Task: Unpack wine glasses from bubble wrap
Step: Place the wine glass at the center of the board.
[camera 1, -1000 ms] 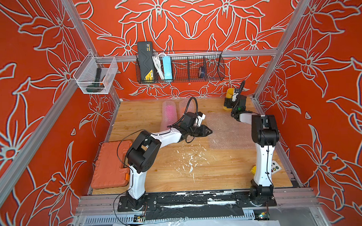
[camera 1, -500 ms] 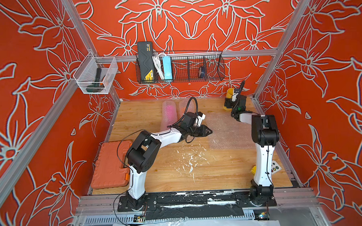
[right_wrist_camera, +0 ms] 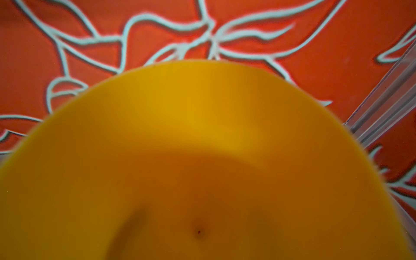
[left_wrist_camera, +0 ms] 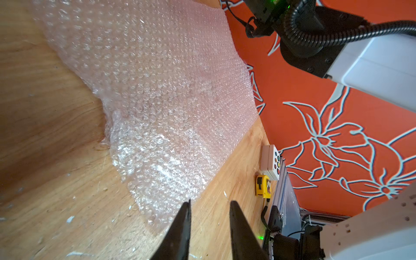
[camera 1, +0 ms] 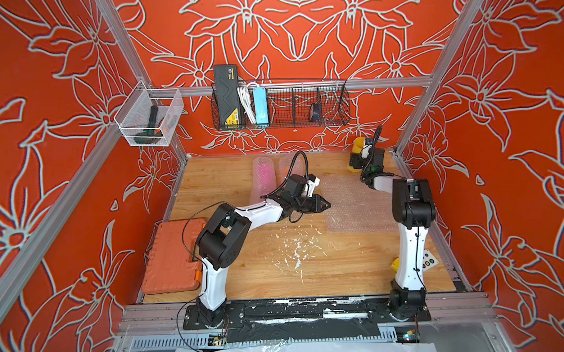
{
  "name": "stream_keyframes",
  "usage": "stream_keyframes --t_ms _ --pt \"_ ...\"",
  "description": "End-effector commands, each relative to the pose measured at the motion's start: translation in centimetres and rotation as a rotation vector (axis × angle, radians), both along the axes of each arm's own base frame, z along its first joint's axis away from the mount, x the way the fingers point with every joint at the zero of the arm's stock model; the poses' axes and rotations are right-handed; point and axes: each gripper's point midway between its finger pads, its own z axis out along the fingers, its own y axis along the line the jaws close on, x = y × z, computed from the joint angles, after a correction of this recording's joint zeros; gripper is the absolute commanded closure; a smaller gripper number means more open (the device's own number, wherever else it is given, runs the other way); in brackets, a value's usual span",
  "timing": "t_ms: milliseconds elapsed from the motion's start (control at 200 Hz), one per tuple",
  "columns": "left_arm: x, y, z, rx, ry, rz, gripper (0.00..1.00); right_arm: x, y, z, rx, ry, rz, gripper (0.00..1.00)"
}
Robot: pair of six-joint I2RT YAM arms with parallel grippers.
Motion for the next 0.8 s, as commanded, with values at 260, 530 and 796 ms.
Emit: stream_keyframes --t_ms 260,530,796 --pt "0.2 0.3 2.4 -0.021 -0.047 -0.003 0.71 0.3 -0.2 2.6 -0.015 -0.034 0.007 0.12" --pt "0.2 0.3 2.5 -0.02 -0.048 -0.002 0.71 0.0 -0.2 3.3 -0.01 -0.028 0.005 0.06" --pt "0.5 1.2 3.1 -0.022 -0.062 0.019 0.7 -2.1 -0.4 4.6 0.041 -0.024 -0.022 0.05"
